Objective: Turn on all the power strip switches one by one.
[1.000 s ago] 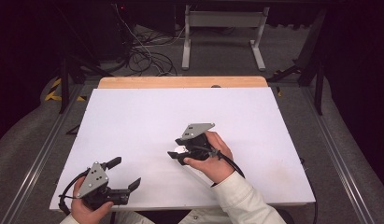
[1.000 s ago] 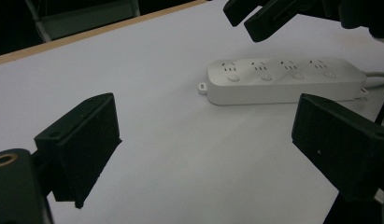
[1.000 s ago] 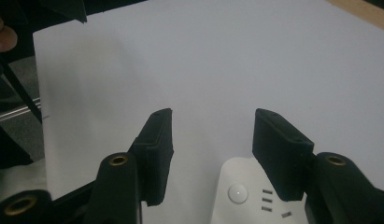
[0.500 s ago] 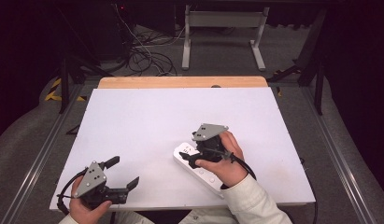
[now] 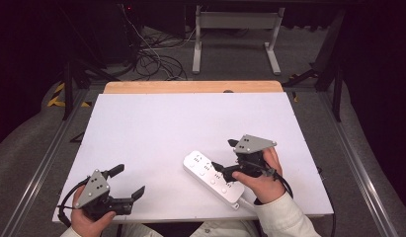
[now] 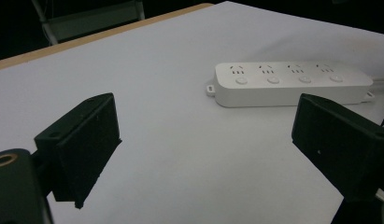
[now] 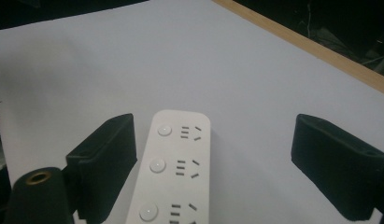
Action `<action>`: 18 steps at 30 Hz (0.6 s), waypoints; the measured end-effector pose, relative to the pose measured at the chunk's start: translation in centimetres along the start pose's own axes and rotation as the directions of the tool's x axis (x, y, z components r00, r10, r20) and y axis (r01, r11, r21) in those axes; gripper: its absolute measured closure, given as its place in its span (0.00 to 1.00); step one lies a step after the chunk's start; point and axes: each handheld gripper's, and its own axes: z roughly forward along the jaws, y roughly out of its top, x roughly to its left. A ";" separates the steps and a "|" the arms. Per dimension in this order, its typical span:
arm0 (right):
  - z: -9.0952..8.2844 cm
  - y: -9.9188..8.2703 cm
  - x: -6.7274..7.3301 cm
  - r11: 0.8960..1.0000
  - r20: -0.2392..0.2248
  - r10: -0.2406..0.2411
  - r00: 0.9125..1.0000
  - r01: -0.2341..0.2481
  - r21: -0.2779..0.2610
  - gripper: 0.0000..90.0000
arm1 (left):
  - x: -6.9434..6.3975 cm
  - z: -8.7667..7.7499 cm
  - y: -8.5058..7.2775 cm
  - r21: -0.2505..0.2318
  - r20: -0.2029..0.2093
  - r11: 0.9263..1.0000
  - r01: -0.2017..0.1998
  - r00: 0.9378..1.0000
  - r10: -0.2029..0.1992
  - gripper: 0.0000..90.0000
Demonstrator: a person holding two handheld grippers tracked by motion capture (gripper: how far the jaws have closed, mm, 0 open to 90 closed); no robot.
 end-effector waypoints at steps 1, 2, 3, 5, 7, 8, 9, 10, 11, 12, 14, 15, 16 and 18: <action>-0.2 -0.3 -0.2 1.000 0.002 0.008 1.000 -0.007 -0.007 0.15 | 0.0 0.0 0.0 -0.001 0.001 1.000 0.006 1.000 -0.006 0.09; -0.5 -0.5 -0.3 1.000 0.003 0.013 1.000 -0.013 -0.015 0.15 | 0.1 0.0 0.0 0.002 -0.003 1.000 0.002 1.000 -0.002 0.09; -0.7 -0.8 -0.4 1.000 0.005 0.018 1.000 -0.018 -0.025 0.14 | 0.1 0.0 0.0 0.003 -0.005 1.000 0.001 1.000 -0.001 0.09; -1.0 -1.2 -0.6 0.999 0.010 0.026 1.000 -0.026 -0.039 0.14 | 0.1 0.0 0.0 0.007 -0.013 1.000 0.001 1.000 -0.001 0.07; -1.3 -1.7 -0.7 0.998 0.007 0.036 0.999 -0.035 -0.051 0.13 | 0.1 -0.1 0.0 0.005 -0.015 1.000 0.004 1.000 -0.003 0.06; -1.4 -2.0 -0.8 0.998 0.006 0.040 0.999 -0.040 -0.057 0.12 | 0.2 -0.1 0.0 0.003 -0.015 1.000 0.001 1.000 -0.001 0.06; -1.5 -2.3 -0.9 0.997 0.006 0.045 0.999 -0.044 -0.061 0.12 | 0.2 -0.1 0.0 0.003 -0.014 1.000 0.003 1.000 -0.003 0.05; -1.5 -2.5 -1.0 0.997 0.008 0.046 0.999 -0.045 -0.069 0.12 | 0.2 -0.2 0.0 0.000 -0.015 1.000 0.008 1.000 -0.008 0.05; -1.6 -2.8 -1.0 0.996 0.010 0.052 0.999 -0.051 -0.073 0.11 | 0.2 -0.2 -0.1 -0.002 -0.012 1.000 0.012 1.000 -0.012 0.05; -1.7 -3.1 -1.1 0.996 0.010 0.055 0.998 -0.054 -0.072 0.11 | 0.2 -0.2 -0.1 -0.007 -0.011 1.000 0.017 1.000 -0.017 0.04; -1.9 -3.6 -1.2 0.996 0.016 0.061 0.998 -0.060 -0.070 0.10 | 0.4 -0.3 -0.1 -0.010 -0.012 1.000 0.018 1.000 -0.018 0.04; -2.0 -3.9 -1.3 0.995 0.019 0.066 0.998 -0.064 -0.071 0.10 | 0.5 -0.3 -0.1 -0.011 -0.012 1.000 0.014 1.000 -0.014 0.04; -2.1 -4.2 -1.3 0.995 0.018 0.072 0.997 -0.070 -0.071 0.10 | 0.5 -0.3 -0.1 -0.012 -0.010 1.000 0.014 1.000 -0.014 0.03; -2.1 -4.8 -1.4 0.995 0.024 0.077 0.997 -0.075 -0.068 0.11 | 0.6 -0.3 -0.1 -0.017 -0.011 1.000 0.017 1.000 -0.018 0.03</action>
